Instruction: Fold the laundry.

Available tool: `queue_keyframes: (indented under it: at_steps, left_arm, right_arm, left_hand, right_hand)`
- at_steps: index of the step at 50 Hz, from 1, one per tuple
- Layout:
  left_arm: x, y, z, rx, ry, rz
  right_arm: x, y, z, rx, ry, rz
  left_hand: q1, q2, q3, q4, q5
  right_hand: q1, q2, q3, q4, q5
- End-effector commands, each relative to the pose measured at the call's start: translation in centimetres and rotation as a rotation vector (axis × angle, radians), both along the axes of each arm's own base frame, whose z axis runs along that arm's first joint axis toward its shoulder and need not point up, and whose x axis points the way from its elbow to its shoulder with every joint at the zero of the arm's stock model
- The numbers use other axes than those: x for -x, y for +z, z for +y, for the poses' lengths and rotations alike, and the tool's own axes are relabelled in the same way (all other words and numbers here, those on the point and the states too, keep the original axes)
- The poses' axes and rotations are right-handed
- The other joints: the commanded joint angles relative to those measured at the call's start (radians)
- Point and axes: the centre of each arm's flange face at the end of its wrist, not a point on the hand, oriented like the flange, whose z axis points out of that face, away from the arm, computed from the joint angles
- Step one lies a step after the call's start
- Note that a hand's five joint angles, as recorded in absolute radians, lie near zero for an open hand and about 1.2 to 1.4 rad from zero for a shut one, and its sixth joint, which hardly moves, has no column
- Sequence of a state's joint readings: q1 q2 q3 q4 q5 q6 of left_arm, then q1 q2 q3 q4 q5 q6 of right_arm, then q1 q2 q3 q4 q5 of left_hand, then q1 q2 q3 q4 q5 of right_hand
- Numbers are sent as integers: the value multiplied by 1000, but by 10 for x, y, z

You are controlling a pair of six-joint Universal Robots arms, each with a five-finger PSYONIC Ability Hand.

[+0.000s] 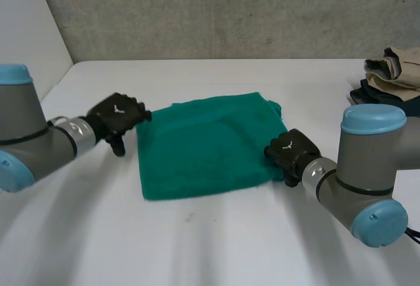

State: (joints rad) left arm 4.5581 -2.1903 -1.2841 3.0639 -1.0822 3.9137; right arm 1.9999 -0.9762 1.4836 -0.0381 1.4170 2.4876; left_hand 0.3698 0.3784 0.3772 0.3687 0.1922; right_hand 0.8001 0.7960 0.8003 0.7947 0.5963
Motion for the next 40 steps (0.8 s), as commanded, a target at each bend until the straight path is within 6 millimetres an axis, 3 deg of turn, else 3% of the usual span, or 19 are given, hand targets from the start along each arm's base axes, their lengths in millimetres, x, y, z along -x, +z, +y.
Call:
queue_keyframes:
  at_steps: [1, 7, 24, 40]
  left_arm:
    - [-14, -18, -52, 8, -36, 58]
    - [-6, -30, -52, -53, -88, 61]
    - [23, -60, -44, -10, -173, 38]
    - [38, -56, -49, 36, -175, 68]
  right_arm:
    - [-1, -2, 1, 5, -1, 9]
    - [0, -2, -1, 8, -10, 12]
    - [2, -8, -2, 6, -8, 31]
    - [4, -7, -7, 11, -18, 31]
  left_hand:
    - [84, 76, 77, 85, 87]
    - [99, 90, 92, 100, 102]
    - [137, 129, 130, 138, 140]
    - [140, 132, 133, 141, 143]
  right_hand:
    - [67, 71, 67, 73, 97]
    - [67, 71, 67, 73, 97]
    - [67, 71, 67, 73, 97]
    - [67, 71, 67, 73, 97]
